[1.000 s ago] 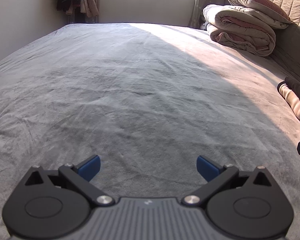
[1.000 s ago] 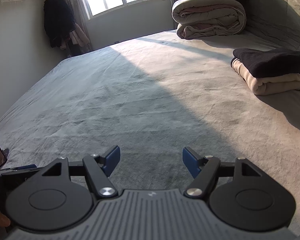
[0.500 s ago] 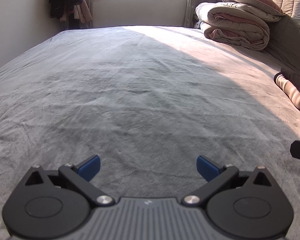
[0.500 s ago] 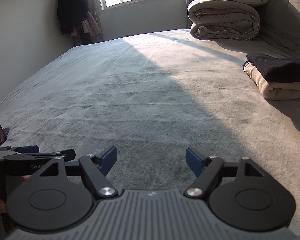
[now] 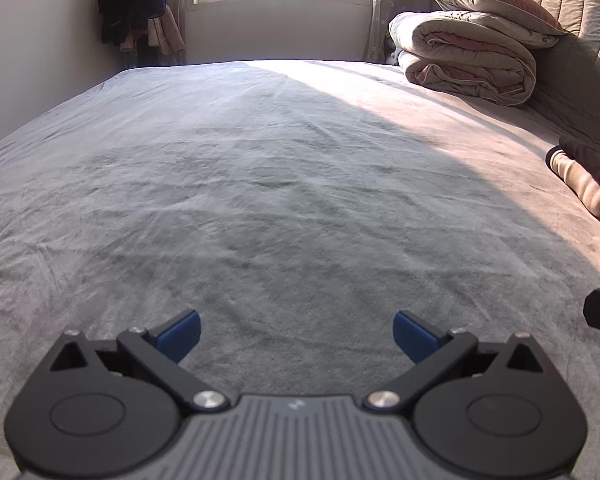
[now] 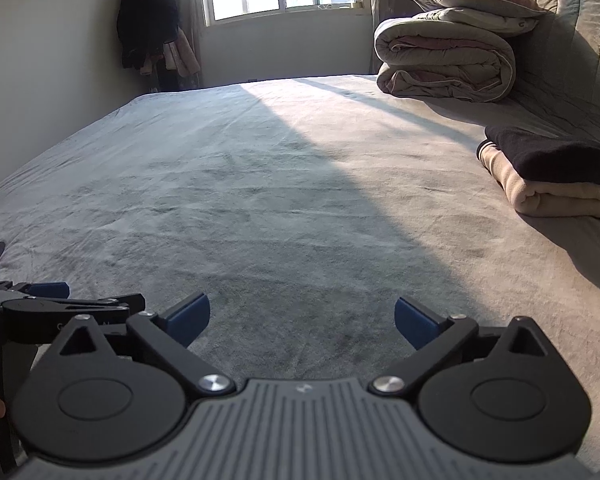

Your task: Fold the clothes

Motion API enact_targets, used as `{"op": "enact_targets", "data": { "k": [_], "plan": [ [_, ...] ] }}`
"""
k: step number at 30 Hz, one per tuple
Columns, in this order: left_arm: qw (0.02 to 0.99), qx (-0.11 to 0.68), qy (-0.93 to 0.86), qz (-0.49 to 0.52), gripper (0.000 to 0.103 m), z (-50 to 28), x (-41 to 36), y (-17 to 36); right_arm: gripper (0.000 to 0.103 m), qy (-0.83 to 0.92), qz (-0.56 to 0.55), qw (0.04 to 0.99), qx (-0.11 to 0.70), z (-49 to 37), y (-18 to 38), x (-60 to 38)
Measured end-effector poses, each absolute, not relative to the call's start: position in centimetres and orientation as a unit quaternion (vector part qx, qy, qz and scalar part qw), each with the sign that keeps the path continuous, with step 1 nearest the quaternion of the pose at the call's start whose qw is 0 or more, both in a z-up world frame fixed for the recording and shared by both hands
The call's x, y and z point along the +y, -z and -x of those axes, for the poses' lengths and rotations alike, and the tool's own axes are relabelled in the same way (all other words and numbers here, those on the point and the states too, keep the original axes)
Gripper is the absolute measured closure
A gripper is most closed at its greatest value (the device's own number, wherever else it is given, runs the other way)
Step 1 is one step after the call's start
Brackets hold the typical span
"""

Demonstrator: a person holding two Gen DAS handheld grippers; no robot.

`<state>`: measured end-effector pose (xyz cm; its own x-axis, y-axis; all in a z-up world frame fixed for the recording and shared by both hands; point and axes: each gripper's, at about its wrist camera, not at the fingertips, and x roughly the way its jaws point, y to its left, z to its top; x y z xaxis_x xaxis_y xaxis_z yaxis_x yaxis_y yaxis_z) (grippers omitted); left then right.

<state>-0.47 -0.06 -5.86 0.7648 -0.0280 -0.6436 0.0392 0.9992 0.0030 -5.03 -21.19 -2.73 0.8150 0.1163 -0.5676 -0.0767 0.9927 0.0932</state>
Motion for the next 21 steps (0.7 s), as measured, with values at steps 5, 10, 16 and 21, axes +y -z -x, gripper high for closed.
{"op": "enact_targets", "data": {
  "k": [5,10,16,21],
  "plan": [
    [0.940,0.341,0.012,-0.005,0.001,0.3,0.2,6.7,0.000,-0.049,-0.026,0.952,0.300,4.8,2.9,-20.8],
    [0.941,0.338,0.005,-0.005,0.001,0.2,0.5,7.4,0.000,-0.048,-0.022,0.951,0.303,4.7,3.2,-20.7],
    [0.943,0.332,0.001,-0.015,0.000,0.4,0.3,7.7,0.000,-0.036,-0.024,0.953,0.300,4.7,3.7,-21.0],
    [0.944,0.329,-0.002,-0.023,0.000,0.5,0.0,8.0,0.000,-0.011,-0.048,0.951,0.305,4.6,4.8,-21.7]
  ]
}}
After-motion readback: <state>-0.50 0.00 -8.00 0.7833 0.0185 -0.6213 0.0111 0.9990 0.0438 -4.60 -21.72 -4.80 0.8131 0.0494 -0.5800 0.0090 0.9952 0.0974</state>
